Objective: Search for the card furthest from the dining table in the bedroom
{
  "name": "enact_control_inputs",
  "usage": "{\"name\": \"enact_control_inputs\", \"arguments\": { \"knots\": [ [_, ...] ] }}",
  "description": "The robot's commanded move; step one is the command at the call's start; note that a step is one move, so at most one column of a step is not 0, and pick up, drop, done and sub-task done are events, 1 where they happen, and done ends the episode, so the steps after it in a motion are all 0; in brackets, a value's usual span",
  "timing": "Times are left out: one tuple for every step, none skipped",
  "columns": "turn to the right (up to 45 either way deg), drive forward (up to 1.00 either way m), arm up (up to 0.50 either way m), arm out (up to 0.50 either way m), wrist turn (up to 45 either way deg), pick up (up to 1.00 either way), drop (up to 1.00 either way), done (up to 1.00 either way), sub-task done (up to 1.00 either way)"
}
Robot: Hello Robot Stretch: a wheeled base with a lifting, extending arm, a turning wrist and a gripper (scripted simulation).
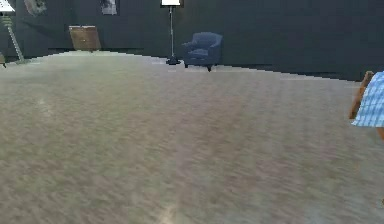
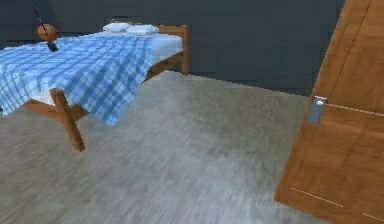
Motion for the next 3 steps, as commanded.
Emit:
{"name": "enact_control_inputs", "arguments": {
  "knots": [
    [24.0, 0.0, 0.0, 0.0, 0.0, 0.0, 0.0, 0.0, 0.0],
    [0.0, 0.3, 0.0, 0.0, 0.0, 0.0, 0.0, 0.0, 0.0],
    [-45.0, 0.0, 0.0, 0.0, 0.0, 0.0, 0.0, 0.0, 0.0]
  ]
}}
